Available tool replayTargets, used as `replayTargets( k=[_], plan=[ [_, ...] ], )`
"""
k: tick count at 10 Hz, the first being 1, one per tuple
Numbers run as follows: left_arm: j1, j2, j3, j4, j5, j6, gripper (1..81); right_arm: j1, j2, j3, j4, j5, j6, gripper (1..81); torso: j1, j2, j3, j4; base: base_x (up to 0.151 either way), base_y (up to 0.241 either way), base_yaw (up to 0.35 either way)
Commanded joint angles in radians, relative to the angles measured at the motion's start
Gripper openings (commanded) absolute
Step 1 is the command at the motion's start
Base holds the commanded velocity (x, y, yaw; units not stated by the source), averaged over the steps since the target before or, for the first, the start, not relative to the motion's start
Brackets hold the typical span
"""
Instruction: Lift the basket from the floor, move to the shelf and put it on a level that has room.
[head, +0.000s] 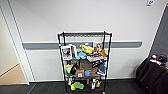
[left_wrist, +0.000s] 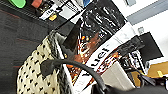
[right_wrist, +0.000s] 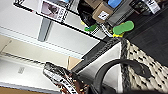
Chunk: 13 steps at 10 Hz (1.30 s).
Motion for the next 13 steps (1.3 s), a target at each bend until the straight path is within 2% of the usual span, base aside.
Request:
replayTargets(
  k=[1, 5, 13],
  plan=[
    [-0.127, -0.037, 0.079, 0.022, -0.011, 0.009, 1.0, 0.120, -0.023, 0.069, -0.053, -0.005, 0.004, 1.0, 0.000, 0.000, 0.000, 0.000, 0.000, 0.000, 0.000],
    [-0.127, -0.041, 0.089, 0.031, -0.015, 0.009, 1.0, 0.120, -0.024, 0.073, -0.053, -0.005, 0.002, 1.0, -0.002, -0.002, 0.001, 0.000, 0.084, 0.000, 0.000],
    [-0.127, -0.041, 0.099, 0.036, -0.015, 0.009, 1.0, 0.116, -0.034, 0.085, -0.055, -0.005, 0.002, 1.0, -0.001, -0.001, 0.001, 0.000, 0.118, 0.000, 0.000]
  ],
)
